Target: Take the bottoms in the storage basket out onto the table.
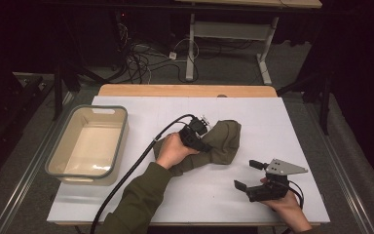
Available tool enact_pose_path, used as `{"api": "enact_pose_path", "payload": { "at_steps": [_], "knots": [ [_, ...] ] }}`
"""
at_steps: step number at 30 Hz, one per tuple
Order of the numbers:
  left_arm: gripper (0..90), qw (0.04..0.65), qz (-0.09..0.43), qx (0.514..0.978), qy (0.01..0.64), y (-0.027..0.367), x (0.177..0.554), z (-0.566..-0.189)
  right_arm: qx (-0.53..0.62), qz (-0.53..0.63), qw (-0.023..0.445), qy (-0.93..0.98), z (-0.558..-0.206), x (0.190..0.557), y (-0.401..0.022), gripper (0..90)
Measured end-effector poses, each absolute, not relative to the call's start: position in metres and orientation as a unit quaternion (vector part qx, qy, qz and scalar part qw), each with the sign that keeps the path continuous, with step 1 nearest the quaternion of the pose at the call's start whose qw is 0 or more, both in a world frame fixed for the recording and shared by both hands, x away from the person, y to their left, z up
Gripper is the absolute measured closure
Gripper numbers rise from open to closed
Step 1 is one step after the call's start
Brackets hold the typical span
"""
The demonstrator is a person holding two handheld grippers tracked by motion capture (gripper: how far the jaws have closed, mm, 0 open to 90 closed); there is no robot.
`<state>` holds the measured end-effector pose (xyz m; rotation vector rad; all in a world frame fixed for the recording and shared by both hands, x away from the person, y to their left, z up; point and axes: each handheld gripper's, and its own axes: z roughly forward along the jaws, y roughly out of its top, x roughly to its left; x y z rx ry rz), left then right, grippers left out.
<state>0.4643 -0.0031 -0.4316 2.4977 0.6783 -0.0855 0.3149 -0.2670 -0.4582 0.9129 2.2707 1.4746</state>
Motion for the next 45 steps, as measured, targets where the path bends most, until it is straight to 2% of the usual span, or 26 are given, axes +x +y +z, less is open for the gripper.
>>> {"api": "enact_pose_path", "payload": {
  "at_steps": [6, 13, 18, 20, 21, 25, 30, 32, 35, 36, 39, 45],
  "knots": [
    [61.9, 0.262, -0.03, 0.933, 0.246, -0.009, 0.463, -0.437, 0.315, 0.511, 0.141, 0.787, -0.459, 0.315, -0.267, 3.8],
    [46.4, 0.274, -0.033, 0.93, 0.243, -0.009, 0.462, -0.437, 0.314, 0.51, 0.141, 0.788, -0.459, 0.315, -0.266, 3.8],
    [40.6, 0.278, -0.027, 0.929, 0.242, -0.009, 0.462, -0.437, 0.314, 0.509, 0.141, 0.789, -0.459, 0.315, -0.266, 3.9],
    [33.6, 0.28, -0.019, 0.928, 0.244, -0.009, 0.46, -0.435, 0.314, 0.509, 0.141, 0.789, -0.459, 0.315, -0.266, 4.0],
    [33.4, 0.283, -0.013, 0.928, 0.243, -0.009, 0.459, -0.435, 0.314, 0.509, 0.141, 0.789, -0.459, 0.315, -0.266, 4.0],
    [22.5, 0.297, -0.006, 0.922, 0.247, -0.007, 0.457, -0.432, 0.313, 0.508, 0.141, 0.79, -0.459, 0.315, -0.266, 4.0],
    [15.2, 0.322, -0.011, 0.914, 0.245, 0.001, 0.455, -0.429, 0.313, 0.507, 0.14, 0.791, -0.46, 0.315, -0.265, 4.1],
    [8.7, 0.329, -0.01, 0.912, 0.246, 0.005, 0.453, -0.427, 0.314, 0.506, 0.14, 0.791, -0.46, 0.315, -0.265, 4.1],
    [7.6, 0.345, -0.004, 0.906, 0.246, 0.012, 0.451, -0.423, 0.313, 0.506, 0.139, 0.792, -0.46, 0.315, -0.265, 4.1],
    [2.2, 0.346, -0.004, 0.906, 0.245, 0.013, 0.451, -0.422, 0.313, 0.506, 0.139, 0.792, -0.46, 0.315, -0.265, 4.1],
    [0.0, 0.352, 0.016, 0.905, 0.236, 0.02, 0.446, -0.417, 0.313, 0.505, 0.14, 0.792, -0.46, 0.315, -0.265, 4.1],
    [0.0, 0.37, 0.009, 0.896, 0.245, 0.039, 0.438, -0.41, 0.314, 0.502, 0.141, 0.793, -0.46, 0.315, -0.265, 4.1]
  ]
}}
